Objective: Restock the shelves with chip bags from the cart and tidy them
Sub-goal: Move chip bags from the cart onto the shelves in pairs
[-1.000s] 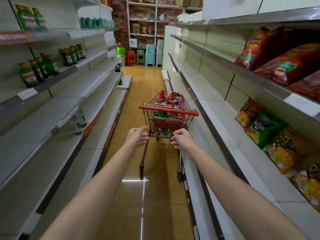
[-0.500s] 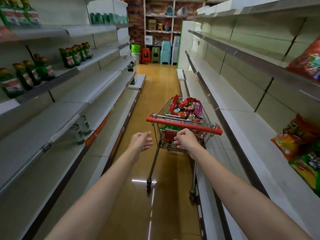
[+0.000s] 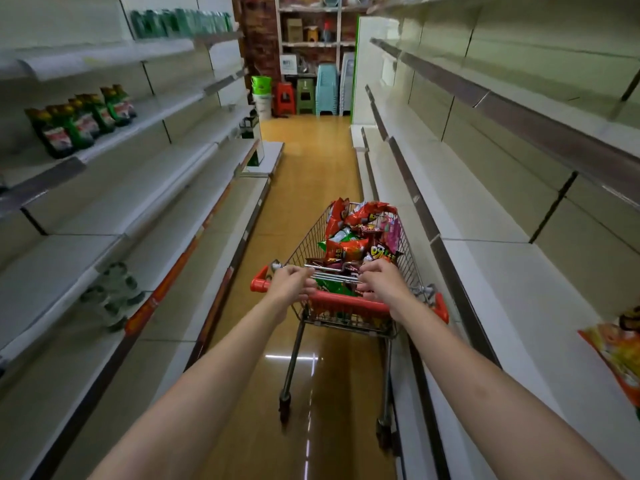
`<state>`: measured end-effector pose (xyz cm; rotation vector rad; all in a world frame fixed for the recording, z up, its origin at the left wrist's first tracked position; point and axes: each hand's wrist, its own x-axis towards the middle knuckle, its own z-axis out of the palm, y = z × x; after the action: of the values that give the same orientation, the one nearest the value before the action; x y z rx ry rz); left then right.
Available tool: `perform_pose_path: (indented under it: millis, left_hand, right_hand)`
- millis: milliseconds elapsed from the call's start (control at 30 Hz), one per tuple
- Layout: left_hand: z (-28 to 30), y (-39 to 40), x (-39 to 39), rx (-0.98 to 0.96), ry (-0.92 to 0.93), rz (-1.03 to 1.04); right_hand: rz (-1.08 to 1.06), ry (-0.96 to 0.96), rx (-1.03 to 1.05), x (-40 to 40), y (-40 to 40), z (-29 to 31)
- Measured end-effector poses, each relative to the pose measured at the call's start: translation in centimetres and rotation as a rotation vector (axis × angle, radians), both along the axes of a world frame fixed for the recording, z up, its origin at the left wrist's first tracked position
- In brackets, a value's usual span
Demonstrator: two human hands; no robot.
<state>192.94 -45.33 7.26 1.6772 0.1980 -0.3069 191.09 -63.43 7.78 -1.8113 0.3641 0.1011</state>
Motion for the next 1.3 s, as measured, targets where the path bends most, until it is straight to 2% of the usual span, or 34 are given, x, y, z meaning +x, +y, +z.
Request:
perform_pose_path:
  millis: [400, 600, 833, 1067, 1200, 1300]
  left_hand:
    - [-7.2, -5.2, 17.0, 0.048, 0.088, -0.045]
    - [-12.0, -6.0, 27.3, 0.263, 0.091, -0.185]
    - [-17.7, -5.7, 35.2, 0.510, 0.154, -0.294]
    - [-21.8, -5.2, 37.9, 0.502, 0.224, -0.263]
    - [-21.9, -4.6, 39.6, 0.458, 0.175, -0.193]
    - [-21.2, -4.6, 40.7, 0.379, 0.168, -0.191]
  right_hand:
    - [-0.104, 0.092, -0.016, 13.1, -4.9, -5.2]
    - [-0.138, 0.216, -0.029, 22.3, -5.6, -8.9]
    - [-0.122, 0.358, -0.012, 30.8, -4.8, -15.7]
    - [0.027, 0.476, -0.183, 37.4, -2.8, -22.5]
    - [0.066, 0.596, -0.274, 39.0, -1.6, -25.3]
    - [0.058, 0.578, -0.334, 39.3, -1.3, -25.3]
